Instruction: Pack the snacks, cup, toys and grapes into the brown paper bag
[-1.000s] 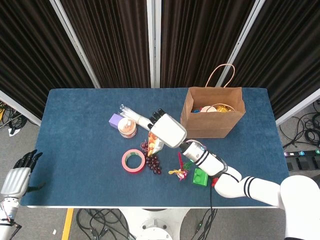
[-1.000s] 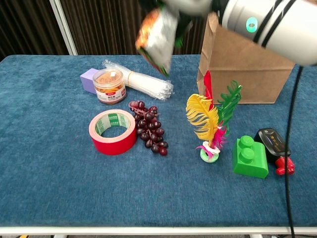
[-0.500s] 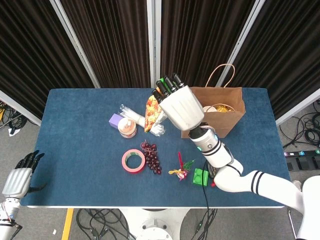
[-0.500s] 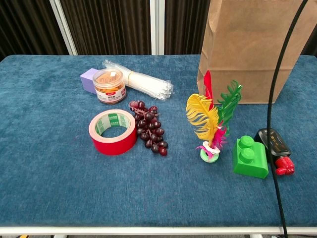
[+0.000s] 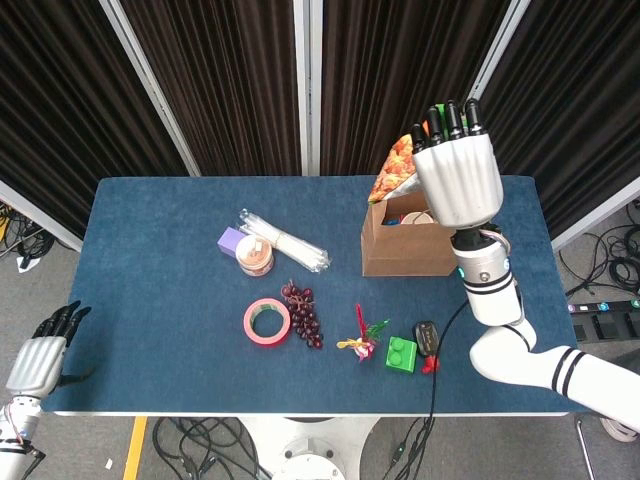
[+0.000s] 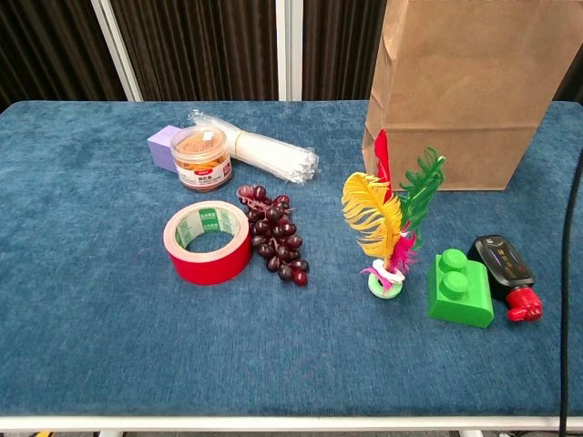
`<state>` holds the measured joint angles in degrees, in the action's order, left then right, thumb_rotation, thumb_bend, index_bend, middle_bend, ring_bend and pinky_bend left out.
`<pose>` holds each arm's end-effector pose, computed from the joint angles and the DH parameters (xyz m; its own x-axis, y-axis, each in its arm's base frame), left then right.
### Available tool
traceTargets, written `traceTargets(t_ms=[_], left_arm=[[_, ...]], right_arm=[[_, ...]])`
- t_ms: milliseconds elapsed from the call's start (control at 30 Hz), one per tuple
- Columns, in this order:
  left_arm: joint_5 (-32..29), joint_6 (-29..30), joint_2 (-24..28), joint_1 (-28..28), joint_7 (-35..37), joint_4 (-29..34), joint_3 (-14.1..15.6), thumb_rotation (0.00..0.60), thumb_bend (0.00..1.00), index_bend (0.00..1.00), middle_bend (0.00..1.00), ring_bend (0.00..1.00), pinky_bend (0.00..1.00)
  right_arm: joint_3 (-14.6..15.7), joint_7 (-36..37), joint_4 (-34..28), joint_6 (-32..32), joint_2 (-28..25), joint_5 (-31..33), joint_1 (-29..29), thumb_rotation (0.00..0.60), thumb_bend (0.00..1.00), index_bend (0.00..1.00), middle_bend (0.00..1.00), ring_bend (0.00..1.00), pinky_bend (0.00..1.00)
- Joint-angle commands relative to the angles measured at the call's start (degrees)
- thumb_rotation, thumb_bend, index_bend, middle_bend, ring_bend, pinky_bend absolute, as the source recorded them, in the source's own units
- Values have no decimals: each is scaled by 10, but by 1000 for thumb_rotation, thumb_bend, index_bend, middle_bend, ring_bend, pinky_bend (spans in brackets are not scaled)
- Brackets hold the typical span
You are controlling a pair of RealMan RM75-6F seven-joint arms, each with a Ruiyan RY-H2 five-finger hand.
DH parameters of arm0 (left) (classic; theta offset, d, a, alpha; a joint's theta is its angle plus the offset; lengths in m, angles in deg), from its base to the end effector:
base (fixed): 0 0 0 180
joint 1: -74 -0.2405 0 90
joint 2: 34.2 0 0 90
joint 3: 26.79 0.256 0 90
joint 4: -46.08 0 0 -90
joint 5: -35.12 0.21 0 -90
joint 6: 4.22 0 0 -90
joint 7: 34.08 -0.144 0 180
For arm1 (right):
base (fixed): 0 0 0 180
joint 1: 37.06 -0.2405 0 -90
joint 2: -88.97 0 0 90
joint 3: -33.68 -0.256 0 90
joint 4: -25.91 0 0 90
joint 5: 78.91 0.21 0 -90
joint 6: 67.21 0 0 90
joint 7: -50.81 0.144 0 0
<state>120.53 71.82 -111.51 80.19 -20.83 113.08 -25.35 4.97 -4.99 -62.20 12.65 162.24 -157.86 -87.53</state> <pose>-0.3856 0.1763 0.1011 0.3729 0.2009 0.9059 0.9220 0.0294 -0.3860 -0.0218 -0.3950 0.1914 0.5790 0.7470 0.3268 -0.4846 -0.0071 0.8747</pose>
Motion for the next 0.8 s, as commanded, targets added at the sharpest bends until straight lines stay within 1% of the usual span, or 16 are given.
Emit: traceTargets(t_ms=[33,133,300,367,467,667,800], left_arm=[[1,1,0,0,1,-1,1,600,232,137,133,27,167],[0,1,0,-1,2,-2,0,600,232,138,133,27,167],[-2,2,0,-2,4,-3,-1,600,233,138,133,27,167],[-2,2,-1,-2,5,-4,0,600,233,138,133,27,167],[0,2,-1,-2,4,-5,1,600,233,137,133,27,167],[0,2,-2,-2,7,-8,1,600,233,137,133,27,167],[0,3,-1,-3,7,-9,2,600,233,138,133,28,167]], right_arm=[[12,-23,21,-1,-4,15,9,600,259,766,593,451,488],[23,-38,33,6,7,25,16,600,259,765,593,451,487],[45,-62,63,-9,18,45,19,600,260,765,593,452,479],[53,-59,80,-13,25,48,19,600,261,765,593,452,473],[56,-48,103,-15,40,55,16,600,263,764,593,453,469],[70,-39,137,-25,59,60,12,600,263,760,593,452,469],[74,-28,159,-32,74,72,12,600,261,748,593,451,464]])
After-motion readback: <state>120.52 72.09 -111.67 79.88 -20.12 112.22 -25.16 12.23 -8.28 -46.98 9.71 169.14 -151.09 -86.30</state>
